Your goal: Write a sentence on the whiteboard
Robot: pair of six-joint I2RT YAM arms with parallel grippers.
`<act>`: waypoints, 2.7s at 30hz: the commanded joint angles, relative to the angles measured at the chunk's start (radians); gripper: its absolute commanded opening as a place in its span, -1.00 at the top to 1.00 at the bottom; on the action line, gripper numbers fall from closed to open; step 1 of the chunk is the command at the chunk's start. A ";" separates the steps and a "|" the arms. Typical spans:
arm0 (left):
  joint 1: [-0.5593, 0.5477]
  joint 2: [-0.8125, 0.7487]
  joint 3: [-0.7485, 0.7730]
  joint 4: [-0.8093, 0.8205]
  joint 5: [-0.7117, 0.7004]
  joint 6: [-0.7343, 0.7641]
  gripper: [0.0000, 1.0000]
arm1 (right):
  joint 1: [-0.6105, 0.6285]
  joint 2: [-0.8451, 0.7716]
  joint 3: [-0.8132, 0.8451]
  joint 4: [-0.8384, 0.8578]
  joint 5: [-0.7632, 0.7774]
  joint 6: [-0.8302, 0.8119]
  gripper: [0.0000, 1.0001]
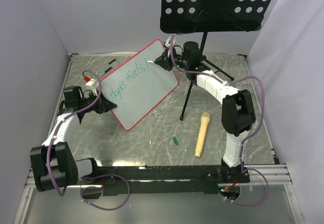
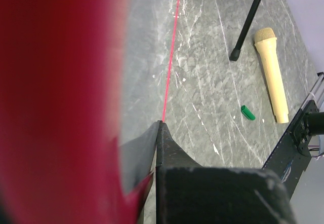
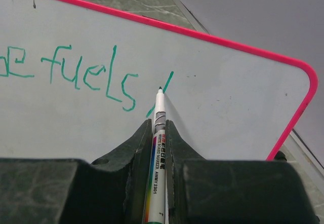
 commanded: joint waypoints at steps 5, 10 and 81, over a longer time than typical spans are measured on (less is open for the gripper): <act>-0.006 -0.003 -0.013 -0.033 -0.179 0.083 0.98 | -0.005 -0.003 -0.009 0.035 -0.004 -0.009 1.00; -0.006 -0.002 -0.013 -0.033 -0.181 0.082 0.98 | -0.006 0.001 -0.007 0.025 -0.002 -0.012 1.00; -0.004 0.003 -0.012 -0.036 -0.193 0.089 0.98 | -0.045 -0.057 -0.099 0.062 -0.025 0.024 1.00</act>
